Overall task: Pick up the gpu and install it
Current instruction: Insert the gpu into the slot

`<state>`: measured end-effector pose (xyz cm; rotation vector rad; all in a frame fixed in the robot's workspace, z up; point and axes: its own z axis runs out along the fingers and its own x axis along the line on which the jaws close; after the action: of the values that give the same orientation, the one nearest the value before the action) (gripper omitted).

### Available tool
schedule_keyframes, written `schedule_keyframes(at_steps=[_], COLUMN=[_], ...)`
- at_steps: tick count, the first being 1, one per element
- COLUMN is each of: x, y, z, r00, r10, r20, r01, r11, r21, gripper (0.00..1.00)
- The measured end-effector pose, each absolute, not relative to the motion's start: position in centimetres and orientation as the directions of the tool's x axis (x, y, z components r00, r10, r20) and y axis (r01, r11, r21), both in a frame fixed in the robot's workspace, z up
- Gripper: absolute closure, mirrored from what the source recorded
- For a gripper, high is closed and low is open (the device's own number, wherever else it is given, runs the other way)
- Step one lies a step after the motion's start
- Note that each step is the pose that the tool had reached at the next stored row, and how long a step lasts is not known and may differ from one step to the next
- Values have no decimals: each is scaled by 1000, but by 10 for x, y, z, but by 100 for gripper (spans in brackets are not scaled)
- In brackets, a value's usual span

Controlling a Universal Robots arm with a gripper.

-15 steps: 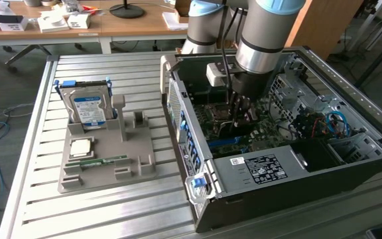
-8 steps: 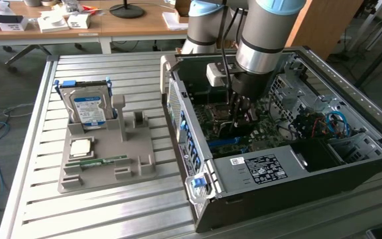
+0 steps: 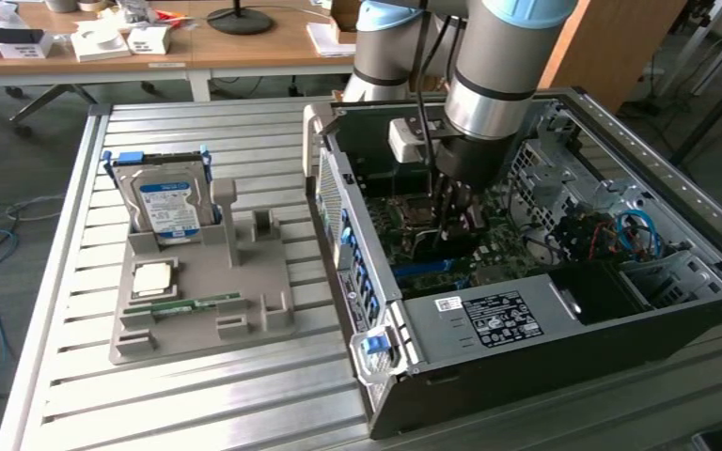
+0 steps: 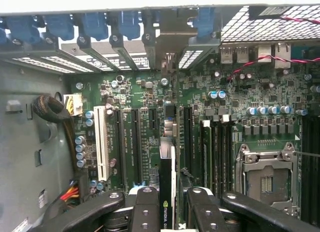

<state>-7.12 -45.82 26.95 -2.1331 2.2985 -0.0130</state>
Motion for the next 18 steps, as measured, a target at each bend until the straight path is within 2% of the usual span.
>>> schedule_keyframes(at_steps=[18], x=[-71], y=[-458], z=[266], r00=[-83], r10=[-997], r20=[1], r01=[-997], r11=[83], r21=[-10], gripper=[74])
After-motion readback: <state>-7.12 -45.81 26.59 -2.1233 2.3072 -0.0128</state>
